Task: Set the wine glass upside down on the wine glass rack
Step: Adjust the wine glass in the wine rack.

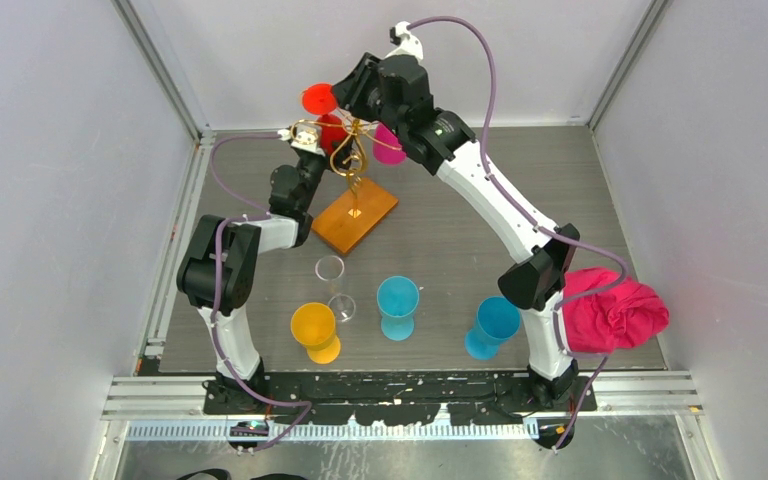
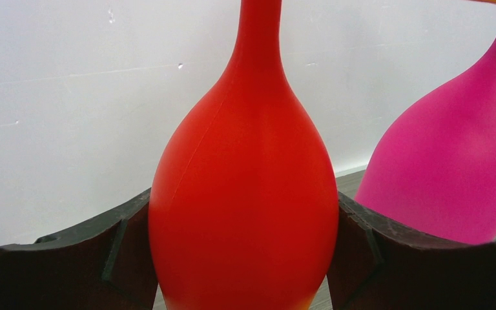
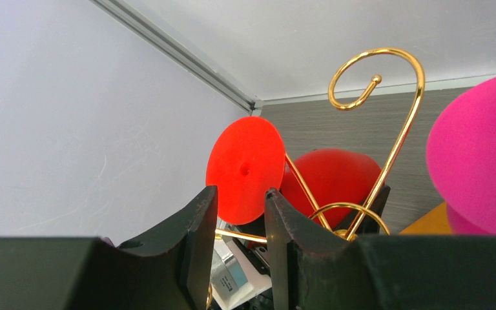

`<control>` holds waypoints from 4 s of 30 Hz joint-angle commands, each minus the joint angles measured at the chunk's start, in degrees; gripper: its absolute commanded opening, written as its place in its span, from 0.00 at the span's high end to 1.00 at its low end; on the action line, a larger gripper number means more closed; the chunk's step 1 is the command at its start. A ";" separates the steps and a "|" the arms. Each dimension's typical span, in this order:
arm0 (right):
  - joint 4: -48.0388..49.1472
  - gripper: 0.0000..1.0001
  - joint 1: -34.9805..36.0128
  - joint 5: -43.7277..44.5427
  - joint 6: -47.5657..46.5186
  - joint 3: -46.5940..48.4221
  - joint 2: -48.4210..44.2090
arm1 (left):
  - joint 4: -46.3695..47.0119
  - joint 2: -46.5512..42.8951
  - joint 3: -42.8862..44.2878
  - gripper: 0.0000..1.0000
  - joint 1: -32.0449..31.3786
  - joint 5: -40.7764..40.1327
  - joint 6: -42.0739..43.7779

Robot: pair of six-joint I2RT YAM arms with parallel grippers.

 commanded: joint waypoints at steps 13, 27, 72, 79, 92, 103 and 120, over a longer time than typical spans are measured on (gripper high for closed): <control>-2.80 0.61 -3.22 -4.04 1.25 7.26 2.96 | 11.44 -1.34 1.54 0.25 0.08 2.77 -3.02; -4.47 0.61 -4.62 -9.86 3.39 10.95 6.27 | 11.03 -0.69 2.42 0.24 0.08 3.63 -2.85; -1.42 0.99 -6.06 -18.57 9.74 8.90 7.14 | 11.44 -0.79 0.31 0.11 0.08 2.34 -2.45; -0.98 0.99 -6.47 -18.72 10.36 8.99 7.25 | 11.44 -0.93 -1.09 0.04 0.16 -0.09 -0.26; 0.56 0.99 -7.51 -19.30 11.98 7.94 7.07 | 11.43 -2.16 -4.42 0.00 2.30 0.18 0.64; 0.90 0.99 -7.69 -19.81 12.11 8.34 7.49 | 11.44 -1.66 -5.08 0.00 3.74 -0.46 1.56; 0.59 0.99 -7.84 -19.78 13.02 10.26 8.49 | 11.39 -1.55 -6.40 0.00 5.50 -1.76 1.67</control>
